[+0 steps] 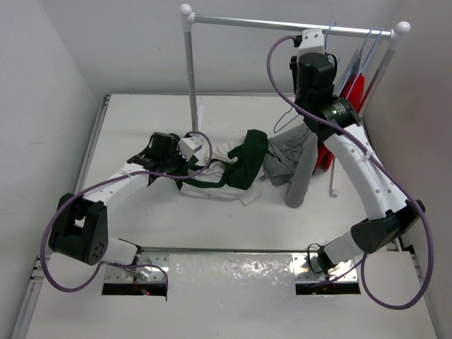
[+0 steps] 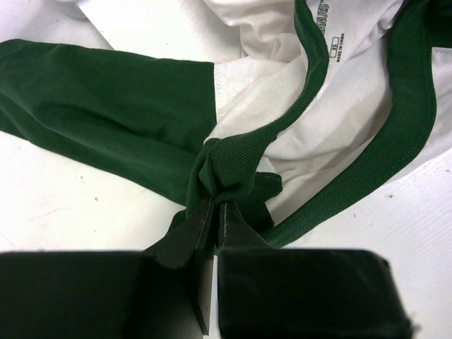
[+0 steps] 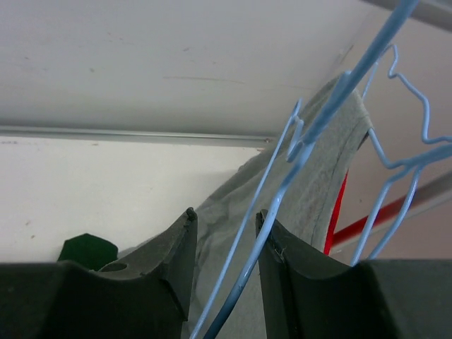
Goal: Place the t-shirt on the hanger
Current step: Pick up the hanger from the clothesline.
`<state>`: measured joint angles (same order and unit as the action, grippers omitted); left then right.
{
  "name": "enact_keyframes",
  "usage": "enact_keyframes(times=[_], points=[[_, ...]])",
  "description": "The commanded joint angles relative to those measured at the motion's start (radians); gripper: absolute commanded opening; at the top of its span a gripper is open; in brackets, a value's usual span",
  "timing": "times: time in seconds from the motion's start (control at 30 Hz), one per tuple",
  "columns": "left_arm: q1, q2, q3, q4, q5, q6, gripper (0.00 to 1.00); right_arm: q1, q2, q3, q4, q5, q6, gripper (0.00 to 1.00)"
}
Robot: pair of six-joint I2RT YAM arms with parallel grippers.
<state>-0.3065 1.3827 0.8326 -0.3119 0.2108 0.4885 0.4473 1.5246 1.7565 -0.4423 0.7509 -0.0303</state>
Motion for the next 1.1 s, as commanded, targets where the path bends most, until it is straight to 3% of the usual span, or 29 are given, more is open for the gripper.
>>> enact_keyframes(times=[0.0,0.53,1.07], points=[[0.004,-0.033,0.014,0.020,0.009,0.002,0.00,-0.002,-0.027,0.014,0.044,-0.082,-0.025,0.00],[0.004,-0.040,0.007,0.030,-0.005,-0.001,0.00,-0.035,-0.024,0.052,0.214,-0.508,-0.062,0.00],[0.004,-0.033,0.007,0.036,-0.030,-0.001,0.00,-0.039,-0.081,0.015,0.309,-0.739,-0.045,0.00]])
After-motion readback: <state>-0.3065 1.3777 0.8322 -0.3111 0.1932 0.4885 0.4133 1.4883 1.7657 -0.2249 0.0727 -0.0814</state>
